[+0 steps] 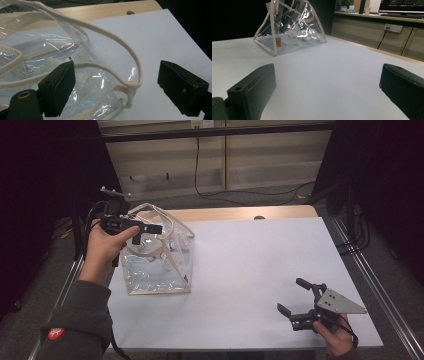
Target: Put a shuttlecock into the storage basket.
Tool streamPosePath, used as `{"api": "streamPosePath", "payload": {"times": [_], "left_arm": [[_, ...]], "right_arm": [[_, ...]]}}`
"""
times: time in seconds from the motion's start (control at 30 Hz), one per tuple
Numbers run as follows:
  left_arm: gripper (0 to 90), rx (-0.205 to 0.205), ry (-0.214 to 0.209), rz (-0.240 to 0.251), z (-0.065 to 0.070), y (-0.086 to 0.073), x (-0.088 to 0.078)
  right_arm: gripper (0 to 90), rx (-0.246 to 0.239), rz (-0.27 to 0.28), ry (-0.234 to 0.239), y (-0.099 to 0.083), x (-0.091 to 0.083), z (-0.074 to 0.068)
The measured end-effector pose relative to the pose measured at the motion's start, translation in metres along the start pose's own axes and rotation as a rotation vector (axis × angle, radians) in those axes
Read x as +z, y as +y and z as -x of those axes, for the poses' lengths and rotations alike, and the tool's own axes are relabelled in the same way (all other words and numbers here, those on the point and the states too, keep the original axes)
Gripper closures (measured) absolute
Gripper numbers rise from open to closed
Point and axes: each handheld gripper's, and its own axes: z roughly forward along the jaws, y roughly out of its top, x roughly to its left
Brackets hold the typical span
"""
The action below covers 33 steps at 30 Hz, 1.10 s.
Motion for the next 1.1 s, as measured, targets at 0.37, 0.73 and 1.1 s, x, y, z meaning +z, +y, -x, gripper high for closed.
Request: {"api": "streamPosePath", "payload": {"times": [0.37, 0.73, 1.1], "left_arm": [[14.7, 0.004, -0.026, 0.006, -0.004, -0.013, -0.004], [14.6, 0.017, -0.044, 0.009, -0.005, -0.029, -0.004], [14.7, 0.052, -0.067, -0.002, 0.000, -0.042, 0.000]], "right_arm": [[0.3, 0.000, 0.000, 0.001, 0.000, 0.000, 0.000], [0.3, 0.000, -0.002, 0.002, 0.000, 0.001, 0.000], [0.3, -0.002, -0.003, 0.003, 0.000, 0.001, 0.000]]}}
